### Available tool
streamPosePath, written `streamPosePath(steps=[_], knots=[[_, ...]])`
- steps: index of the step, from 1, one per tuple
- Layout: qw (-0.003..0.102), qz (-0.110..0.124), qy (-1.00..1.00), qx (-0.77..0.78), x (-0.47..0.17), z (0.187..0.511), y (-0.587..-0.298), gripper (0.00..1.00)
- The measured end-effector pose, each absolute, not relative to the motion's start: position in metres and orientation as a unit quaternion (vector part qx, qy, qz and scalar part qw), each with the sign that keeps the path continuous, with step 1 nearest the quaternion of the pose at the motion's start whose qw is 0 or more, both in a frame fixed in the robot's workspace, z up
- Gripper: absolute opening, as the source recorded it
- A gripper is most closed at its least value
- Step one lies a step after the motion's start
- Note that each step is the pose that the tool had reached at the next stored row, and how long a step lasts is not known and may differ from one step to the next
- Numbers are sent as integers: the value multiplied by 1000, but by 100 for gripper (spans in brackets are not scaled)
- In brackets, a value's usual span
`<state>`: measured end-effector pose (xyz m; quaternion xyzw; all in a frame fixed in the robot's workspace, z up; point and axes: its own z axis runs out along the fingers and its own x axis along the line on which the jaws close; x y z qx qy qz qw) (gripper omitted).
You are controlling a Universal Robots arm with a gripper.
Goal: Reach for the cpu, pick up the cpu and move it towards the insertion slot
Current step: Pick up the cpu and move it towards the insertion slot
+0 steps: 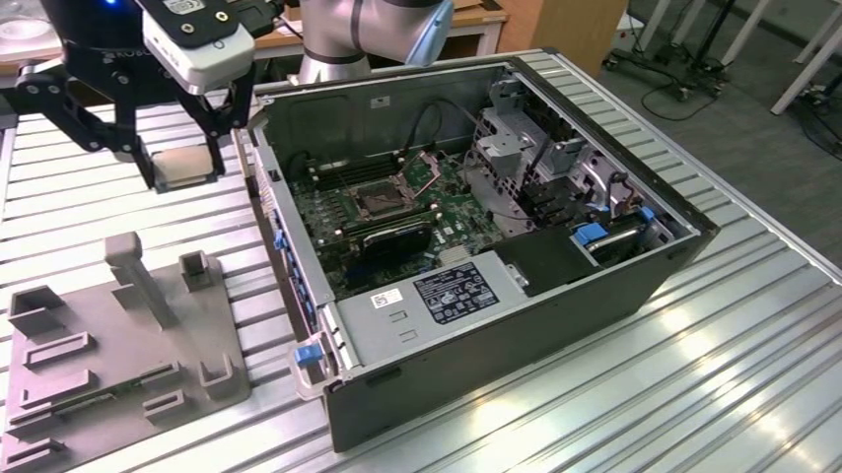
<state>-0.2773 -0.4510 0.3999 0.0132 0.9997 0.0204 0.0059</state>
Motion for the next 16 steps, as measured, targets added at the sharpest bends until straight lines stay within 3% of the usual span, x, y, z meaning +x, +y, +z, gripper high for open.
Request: streamPosePath(steps=[16], knots=[[6,20,1000,13,-273,400,-451,55]])
